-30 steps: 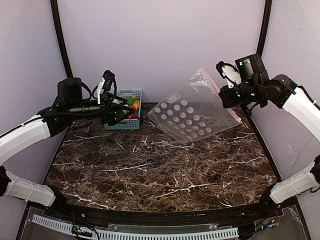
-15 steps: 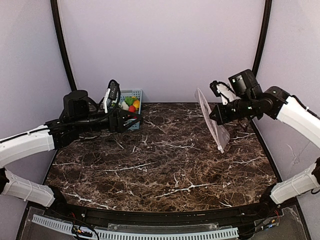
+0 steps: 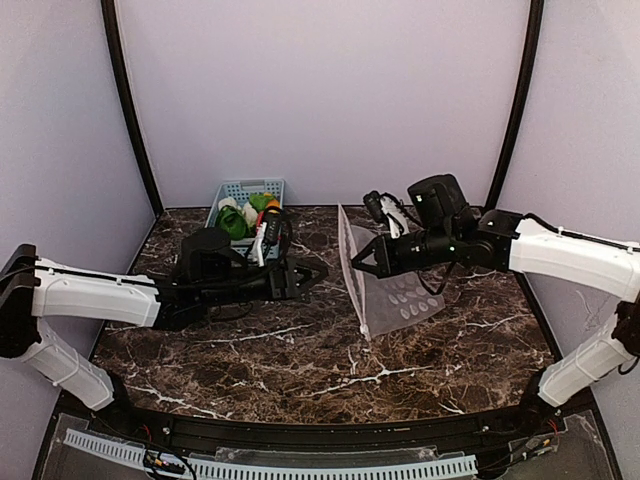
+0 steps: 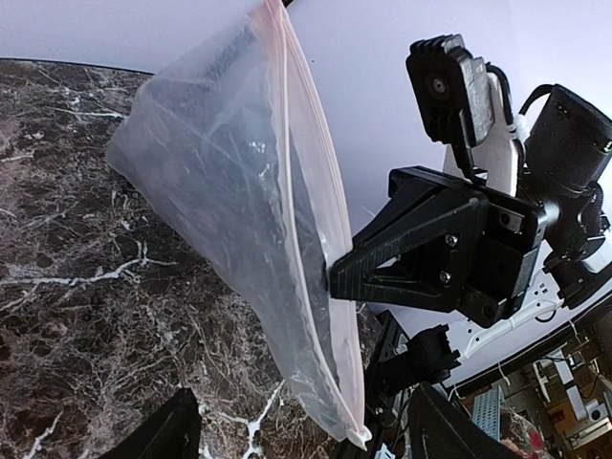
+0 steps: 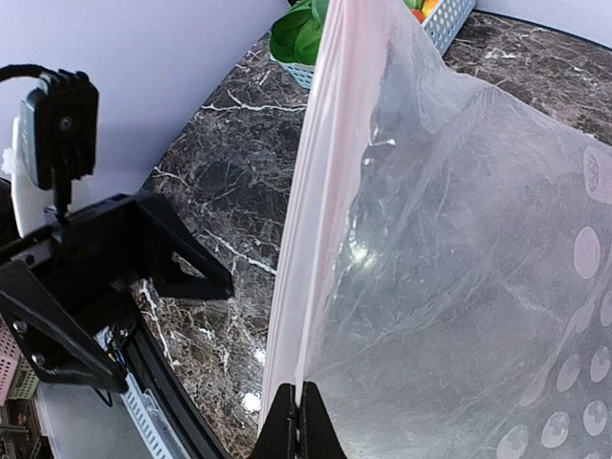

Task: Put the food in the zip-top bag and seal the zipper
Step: Open the zipper food storage bag at the center of the board.

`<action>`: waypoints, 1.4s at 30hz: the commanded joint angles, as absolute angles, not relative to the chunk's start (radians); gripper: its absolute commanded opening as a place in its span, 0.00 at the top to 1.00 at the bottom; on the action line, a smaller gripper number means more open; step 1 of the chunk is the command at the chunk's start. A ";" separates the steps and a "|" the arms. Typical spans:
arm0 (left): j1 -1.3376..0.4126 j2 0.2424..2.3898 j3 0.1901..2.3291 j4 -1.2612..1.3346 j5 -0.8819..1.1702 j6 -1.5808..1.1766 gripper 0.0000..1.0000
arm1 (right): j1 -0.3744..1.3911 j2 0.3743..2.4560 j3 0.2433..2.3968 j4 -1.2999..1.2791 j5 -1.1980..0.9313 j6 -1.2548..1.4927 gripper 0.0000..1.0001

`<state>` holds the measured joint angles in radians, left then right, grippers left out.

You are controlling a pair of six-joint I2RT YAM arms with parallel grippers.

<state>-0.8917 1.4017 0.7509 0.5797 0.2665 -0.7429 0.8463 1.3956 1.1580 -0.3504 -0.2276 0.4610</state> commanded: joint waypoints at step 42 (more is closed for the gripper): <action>-0.974 1.564 0.957 0.289 -0.045 -0.704 0.90 | 0.905 1.430 1.155 -0.291 -0.131 0.487 1.00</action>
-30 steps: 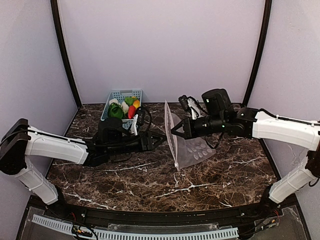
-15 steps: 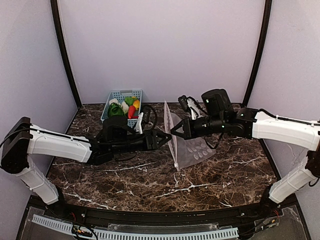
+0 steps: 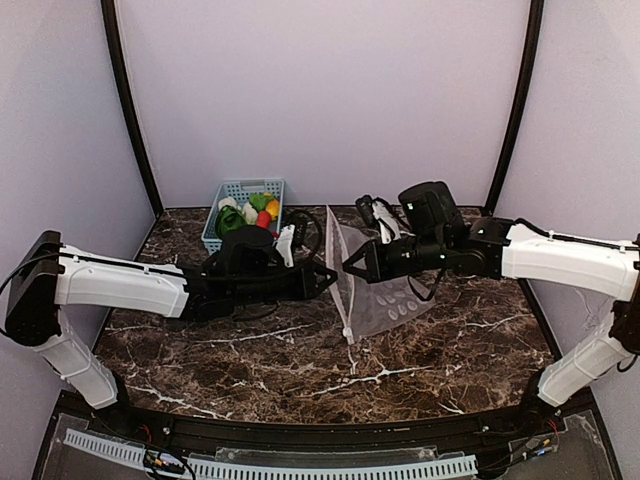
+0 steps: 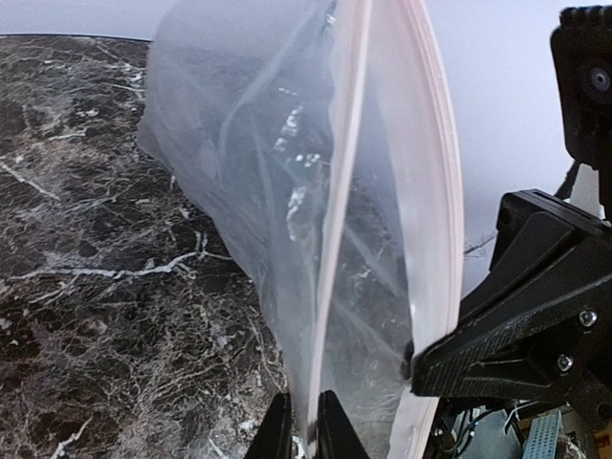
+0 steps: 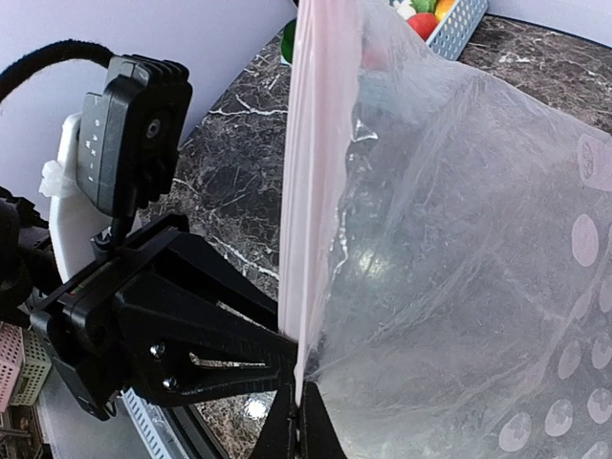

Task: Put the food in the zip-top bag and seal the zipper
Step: Open the zipper food storage bag at the center of the board.

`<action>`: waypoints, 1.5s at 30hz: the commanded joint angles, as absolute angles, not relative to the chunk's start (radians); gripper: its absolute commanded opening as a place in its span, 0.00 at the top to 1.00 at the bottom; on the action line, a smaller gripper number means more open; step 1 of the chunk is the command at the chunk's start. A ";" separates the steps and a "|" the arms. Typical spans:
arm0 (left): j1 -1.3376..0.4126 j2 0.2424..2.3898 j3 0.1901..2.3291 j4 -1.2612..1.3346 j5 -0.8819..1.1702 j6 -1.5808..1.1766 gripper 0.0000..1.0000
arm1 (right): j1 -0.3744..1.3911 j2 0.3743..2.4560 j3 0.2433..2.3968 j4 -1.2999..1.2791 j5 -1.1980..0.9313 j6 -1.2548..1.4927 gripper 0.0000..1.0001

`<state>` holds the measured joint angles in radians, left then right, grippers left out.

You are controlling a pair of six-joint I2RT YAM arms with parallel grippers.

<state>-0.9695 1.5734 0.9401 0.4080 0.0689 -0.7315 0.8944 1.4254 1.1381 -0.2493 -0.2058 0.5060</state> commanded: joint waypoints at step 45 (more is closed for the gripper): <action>-0.974 1.530 0.929 0.263 0.014 -0.507 0.52 | 0.906 1.340 1.124 -0.367 0.045 0.576 1.00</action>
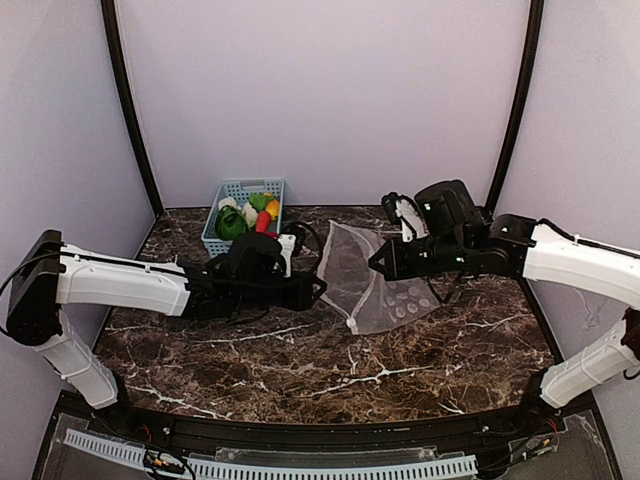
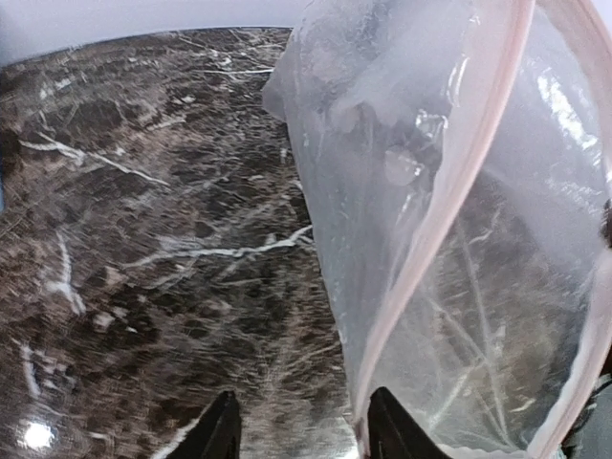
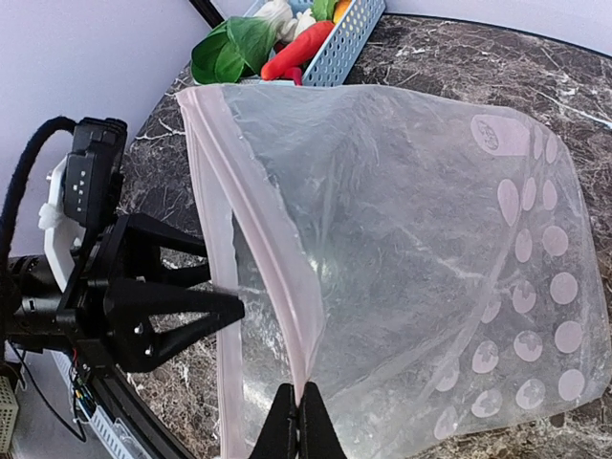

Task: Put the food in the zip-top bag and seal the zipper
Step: Open the zipper food storage bag at the center of the board, then pick up the fake vegetable from the bin.

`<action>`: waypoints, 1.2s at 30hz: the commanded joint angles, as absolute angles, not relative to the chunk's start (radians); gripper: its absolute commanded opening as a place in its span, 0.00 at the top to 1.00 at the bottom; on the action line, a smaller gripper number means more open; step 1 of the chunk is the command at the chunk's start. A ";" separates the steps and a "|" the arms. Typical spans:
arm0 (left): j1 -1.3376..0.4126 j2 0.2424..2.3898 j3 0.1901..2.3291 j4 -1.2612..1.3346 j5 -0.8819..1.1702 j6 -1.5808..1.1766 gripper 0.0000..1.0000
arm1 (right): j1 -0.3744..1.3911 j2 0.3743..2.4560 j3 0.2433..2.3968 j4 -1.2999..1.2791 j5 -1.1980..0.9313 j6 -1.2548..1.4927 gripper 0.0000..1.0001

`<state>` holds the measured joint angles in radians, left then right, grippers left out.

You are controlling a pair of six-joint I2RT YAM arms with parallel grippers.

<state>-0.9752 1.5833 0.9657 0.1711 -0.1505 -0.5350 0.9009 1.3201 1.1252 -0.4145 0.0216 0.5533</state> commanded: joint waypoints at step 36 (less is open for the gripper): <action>-0.251 1.675 1.316 -0.184 0.115 -0.365 0.01 | 0.907 1.427 1.181 -0.335 0.005 0.547 1.00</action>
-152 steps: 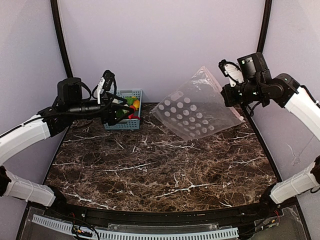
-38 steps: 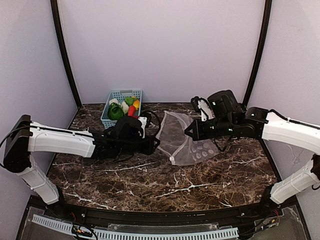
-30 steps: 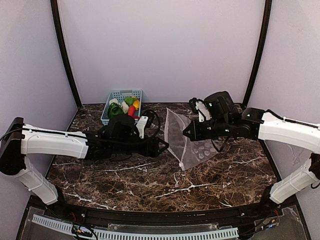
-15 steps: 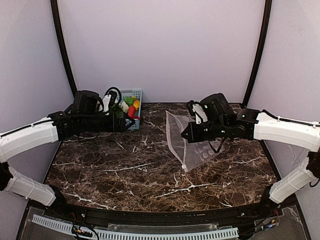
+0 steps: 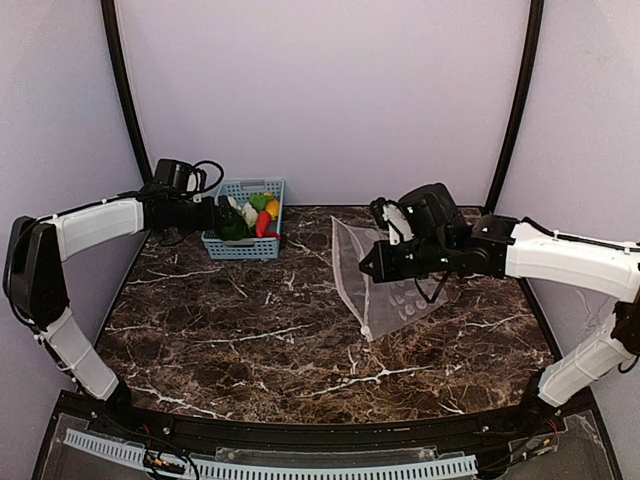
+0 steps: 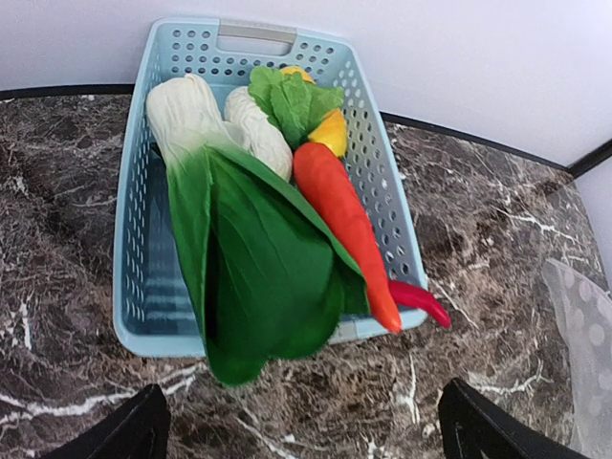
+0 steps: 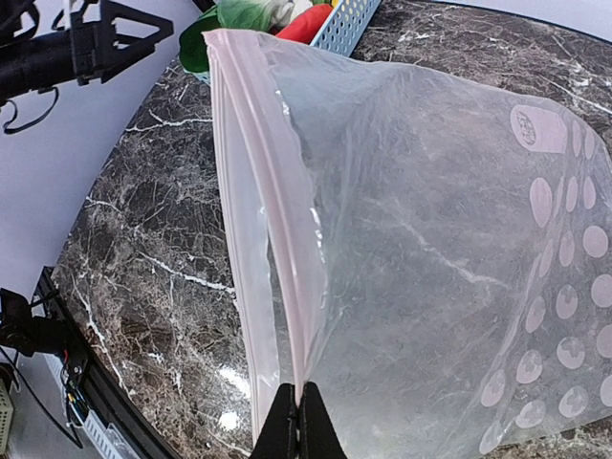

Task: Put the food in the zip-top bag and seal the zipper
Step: Pick up the fake vegetable from the bin.

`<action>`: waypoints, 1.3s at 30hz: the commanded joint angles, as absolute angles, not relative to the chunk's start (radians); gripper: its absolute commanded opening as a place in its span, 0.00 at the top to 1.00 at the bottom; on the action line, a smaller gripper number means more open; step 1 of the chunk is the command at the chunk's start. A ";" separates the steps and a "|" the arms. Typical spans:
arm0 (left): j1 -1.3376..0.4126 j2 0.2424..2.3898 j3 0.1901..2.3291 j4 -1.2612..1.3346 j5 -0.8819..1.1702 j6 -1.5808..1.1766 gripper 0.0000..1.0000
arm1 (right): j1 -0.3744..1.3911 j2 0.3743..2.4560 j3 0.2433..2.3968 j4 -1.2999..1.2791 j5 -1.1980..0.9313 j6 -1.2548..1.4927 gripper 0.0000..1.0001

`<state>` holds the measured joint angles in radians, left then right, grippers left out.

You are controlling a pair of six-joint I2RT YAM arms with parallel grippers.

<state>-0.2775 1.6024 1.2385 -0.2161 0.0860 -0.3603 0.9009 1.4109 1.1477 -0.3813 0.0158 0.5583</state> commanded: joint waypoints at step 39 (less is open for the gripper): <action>-0.229 2.003 1.544 -0.282 0.082 -0.357 0.39 | 0.907 1.454 1.193 -0.301 -0.056 0.536 1.00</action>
